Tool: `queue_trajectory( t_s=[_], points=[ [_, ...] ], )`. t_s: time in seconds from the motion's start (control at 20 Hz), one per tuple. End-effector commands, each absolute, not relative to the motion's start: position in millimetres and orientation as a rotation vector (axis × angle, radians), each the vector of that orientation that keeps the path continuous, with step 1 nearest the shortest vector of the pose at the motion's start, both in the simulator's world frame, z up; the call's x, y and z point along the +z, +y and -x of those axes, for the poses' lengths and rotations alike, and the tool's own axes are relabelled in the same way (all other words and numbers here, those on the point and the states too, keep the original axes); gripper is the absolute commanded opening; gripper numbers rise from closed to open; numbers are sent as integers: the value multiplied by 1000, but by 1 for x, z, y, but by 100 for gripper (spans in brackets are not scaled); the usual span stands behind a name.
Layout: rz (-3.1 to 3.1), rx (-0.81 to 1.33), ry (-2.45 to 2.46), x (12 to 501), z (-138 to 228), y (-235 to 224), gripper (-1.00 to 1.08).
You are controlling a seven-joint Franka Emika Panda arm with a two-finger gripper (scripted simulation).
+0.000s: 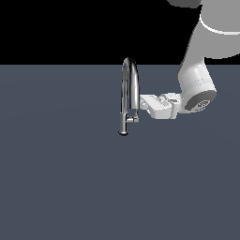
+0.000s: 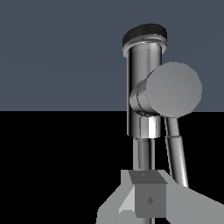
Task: Turn on the faucet by rotating a designated handle.
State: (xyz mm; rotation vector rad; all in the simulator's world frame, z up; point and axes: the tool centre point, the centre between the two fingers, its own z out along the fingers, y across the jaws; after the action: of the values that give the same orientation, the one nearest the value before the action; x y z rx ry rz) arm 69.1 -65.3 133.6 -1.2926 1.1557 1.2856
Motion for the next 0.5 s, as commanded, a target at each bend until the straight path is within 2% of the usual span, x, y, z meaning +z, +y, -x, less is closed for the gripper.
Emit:
queue_trajectory(
  t_s=[0.0, 0.45],
  points=[
    [1294, 1291, 1151, 137, -62, -66, -100],
    [1296, 1295, 1146, 137, -51, -61, -100]
  ],
)
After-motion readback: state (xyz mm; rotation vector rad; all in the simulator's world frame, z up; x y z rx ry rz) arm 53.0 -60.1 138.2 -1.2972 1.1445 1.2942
